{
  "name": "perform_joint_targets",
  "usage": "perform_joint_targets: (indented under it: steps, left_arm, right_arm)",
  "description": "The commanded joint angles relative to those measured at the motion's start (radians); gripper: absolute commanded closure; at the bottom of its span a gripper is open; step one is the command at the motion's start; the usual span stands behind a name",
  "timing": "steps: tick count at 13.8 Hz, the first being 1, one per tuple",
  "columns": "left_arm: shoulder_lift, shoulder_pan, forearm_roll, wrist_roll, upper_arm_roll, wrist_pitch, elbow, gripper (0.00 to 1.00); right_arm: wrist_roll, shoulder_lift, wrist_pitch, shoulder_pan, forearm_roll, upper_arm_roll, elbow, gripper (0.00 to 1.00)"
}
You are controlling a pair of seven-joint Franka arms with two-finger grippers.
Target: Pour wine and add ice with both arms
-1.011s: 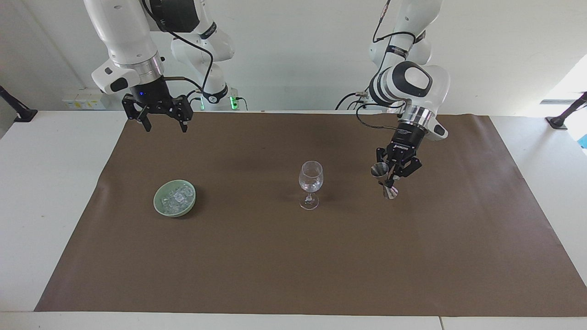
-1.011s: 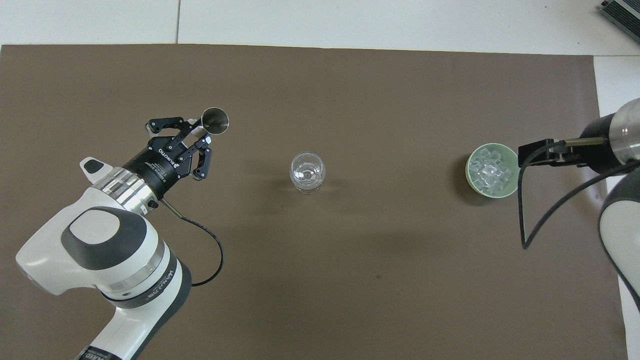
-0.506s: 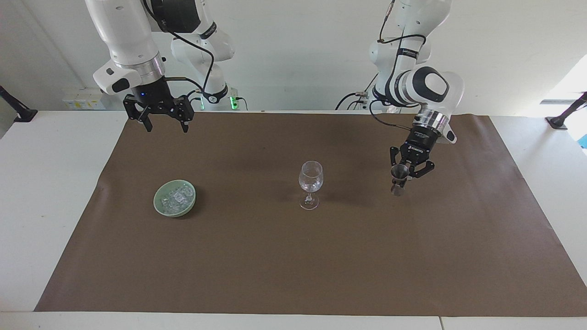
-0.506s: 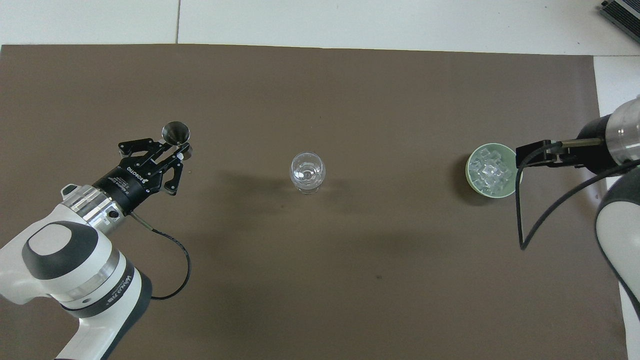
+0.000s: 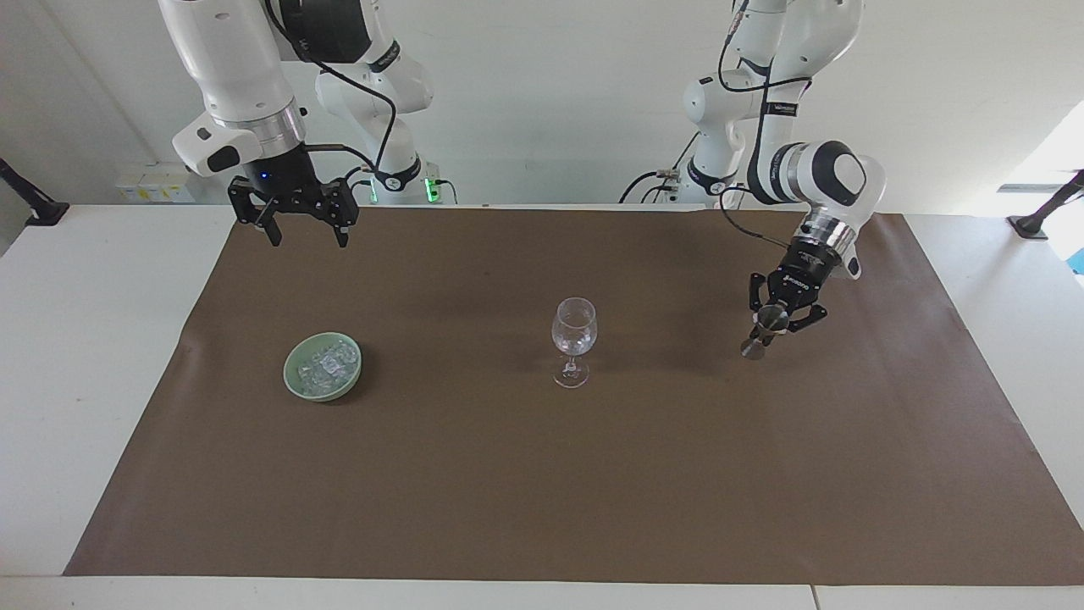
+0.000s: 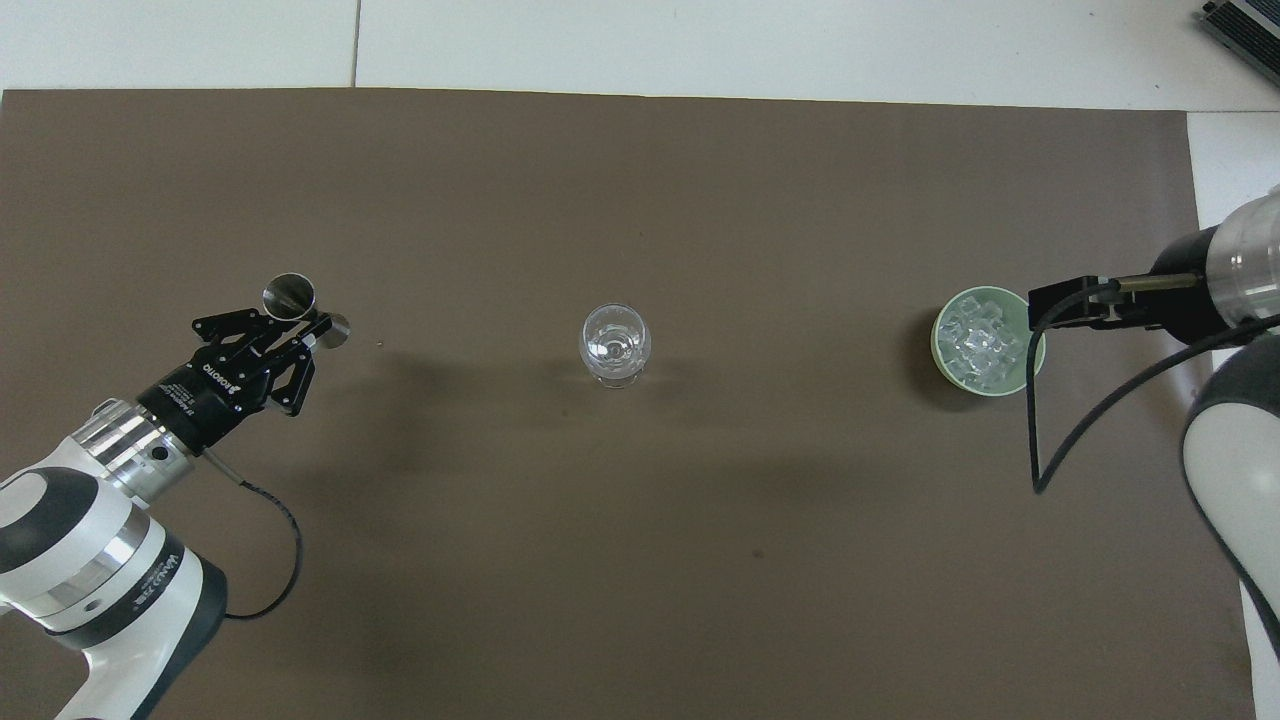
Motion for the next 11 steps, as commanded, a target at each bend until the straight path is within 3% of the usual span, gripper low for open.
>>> perform_joint_targets:
  steps: [1,5,11]
  left_arm:
    - [0.055,0.121,0.088,-0.006,-0.004,-0.141,-0.01,1.0]
    - [0.173,0.215,0.123,0.003,-0.004,-0.21,0.012,1.0]
    - [0.247,0.266,0.131,0.051,0.0,-0.25,0.045,1.0]
  right_arm:
    - [0.0,-0.056,0.133,0.0,0.006,-0.001,-0.123,0.0]
    - [-0.001,-0.052,0.262,-0.006,0.006,-0.001,-0.211,0.0]
    - [-0.003,-0.033,0.473,-0.023,0.004,-0.003,-0.353,0.0]
